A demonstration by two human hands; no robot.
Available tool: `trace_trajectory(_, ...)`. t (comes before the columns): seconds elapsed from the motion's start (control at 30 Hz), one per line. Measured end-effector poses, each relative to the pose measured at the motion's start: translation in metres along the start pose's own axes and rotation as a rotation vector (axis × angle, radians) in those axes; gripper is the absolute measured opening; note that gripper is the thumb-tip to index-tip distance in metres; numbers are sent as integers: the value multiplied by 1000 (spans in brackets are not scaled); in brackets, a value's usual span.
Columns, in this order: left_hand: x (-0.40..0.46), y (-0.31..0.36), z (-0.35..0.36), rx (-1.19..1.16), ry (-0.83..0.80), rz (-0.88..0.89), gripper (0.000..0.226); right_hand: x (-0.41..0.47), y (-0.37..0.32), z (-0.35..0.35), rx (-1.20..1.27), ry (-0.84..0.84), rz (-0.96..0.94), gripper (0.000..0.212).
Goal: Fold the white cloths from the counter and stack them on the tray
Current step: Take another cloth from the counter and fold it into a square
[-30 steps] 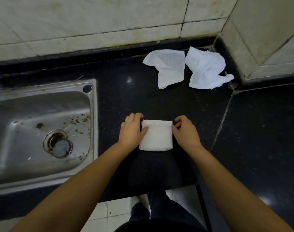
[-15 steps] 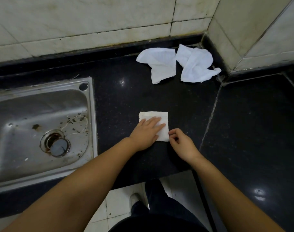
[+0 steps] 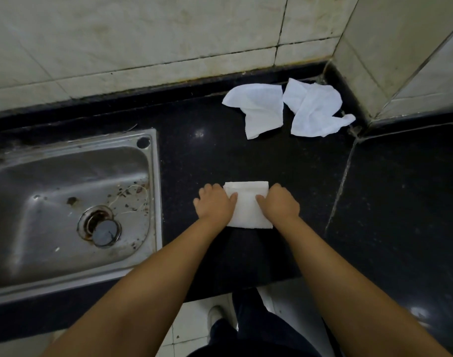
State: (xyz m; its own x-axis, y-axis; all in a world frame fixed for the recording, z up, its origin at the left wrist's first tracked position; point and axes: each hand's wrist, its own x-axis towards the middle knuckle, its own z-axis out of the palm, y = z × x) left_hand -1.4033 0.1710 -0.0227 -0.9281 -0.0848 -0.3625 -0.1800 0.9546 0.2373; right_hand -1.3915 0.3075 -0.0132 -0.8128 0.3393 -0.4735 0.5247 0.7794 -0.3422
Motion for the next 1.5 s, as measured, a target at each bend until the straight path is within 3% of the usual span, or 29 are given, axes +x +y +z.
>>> trace_trajectory(0.17,9,9,0,-90,-43,-59,38,1,-1,7,-53,82,-91,25)
trace_trajectory(0.3,7,5,-12,-554,-73,0,10,-4,10,-5,490,21,-78,14)
trace_trajectory(0.4,-5,5,-30,-813,-130,21,13,-13,15,-23,921,-133,96,34)
trace_trajectory(0.47,-17,8,-39,-964,-205,28,28,-28,21,-31,1114,-195,161,33)
trace_trajectory(0.57,-42,13,-44,-1037,-332,78,42,-67,36,-36,1258,-132,172,18)
trace_trajectory(0.7,-89,17,-37,-1081,-570,157,24,-136,74,-28,1390,45,167,15)
trace_trajectory(0.9,-186,37,-6,-914,-848,322,19,-258,152,5,1562,306,318,13)
trace_trajectory(1.1,-319,69,49,-652,-1119,543,11,-400,230,47,1712,714,485,13)
trace_trajectory(1.3,-499,69,119,-350,-1380,757,7,-580,299,115,1779,1068,703,11)
trace_trajectory(1.5,-711,26,189,-161,-1578,908,7,-776,367,187,1782,1343,865,13)
